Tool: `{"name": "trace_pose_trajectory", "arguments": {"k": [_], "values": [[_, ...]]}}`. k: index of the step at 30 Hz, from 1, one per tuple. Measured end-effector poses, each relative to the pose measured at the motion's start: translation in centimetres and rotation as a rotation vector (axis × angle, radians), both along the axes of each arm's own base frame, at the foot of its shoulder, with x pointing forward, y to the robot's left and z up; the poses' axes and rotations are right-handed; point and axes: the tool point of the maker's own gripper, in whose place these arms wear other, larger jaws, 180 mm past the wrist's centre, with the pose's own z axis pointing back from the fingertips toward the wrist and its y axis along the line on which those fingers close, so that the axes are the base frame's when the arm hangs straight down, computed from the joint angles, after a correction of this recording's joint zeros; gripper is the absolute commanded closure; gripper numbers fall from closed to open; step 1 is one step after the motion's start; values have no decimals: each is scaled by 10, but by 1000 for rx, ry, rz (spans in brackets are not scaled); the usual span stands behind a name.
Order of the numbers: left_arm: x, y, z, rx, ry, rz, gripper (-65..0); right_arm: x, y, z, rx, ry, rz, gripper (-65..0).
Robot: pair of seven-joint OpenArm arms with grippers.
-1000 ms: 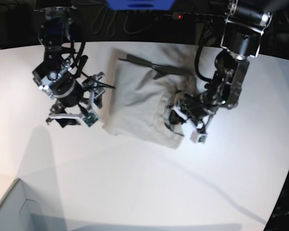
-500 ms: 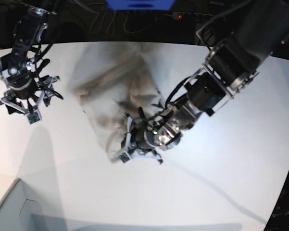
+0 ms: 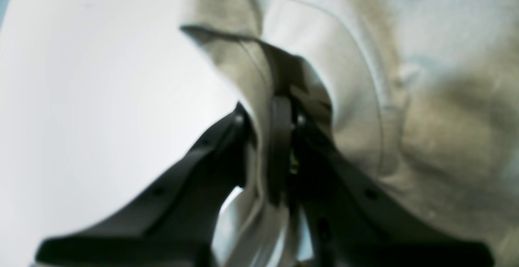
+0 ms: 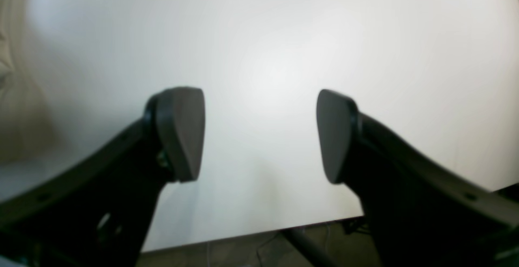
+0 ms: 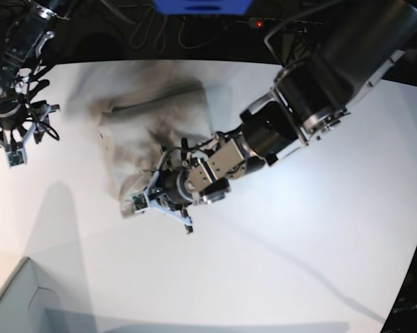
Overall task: Layout the t-shirt on the table in an organized manner, then fold the t-shirt properly
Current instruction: 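Tuck the layer under the bundle with the left gripper and release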
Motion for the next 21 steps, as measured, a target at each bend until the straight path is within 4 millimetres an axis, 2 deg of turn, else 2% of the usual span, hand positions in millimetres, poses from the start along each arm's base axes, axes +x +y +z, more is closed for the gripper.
{"name": "trace_pose_trajectory", "arguments": {"k": [4, 14, 16, 18, 21], "values": [[-2, -10, 5, -22, -3, -12, -4, -2, 2, -3, 5, 7, -2, -434], [-2, -9, 5, -21, -3, -11, -17, -3, 1, -2, 5, 2, -4, -434], [-2, -9, 5, -20, -4, -11, -86, -3, 1, -2, 5, 2, -4, -434], [-2, -9, 5, -21, -3, -10, -208, -2, 1, -2, 5, 2, -4, -434], [-1, -18, 18, -47, -29, -27, -337, -2, 1, -2, 5, 2, -4, -434]]}}
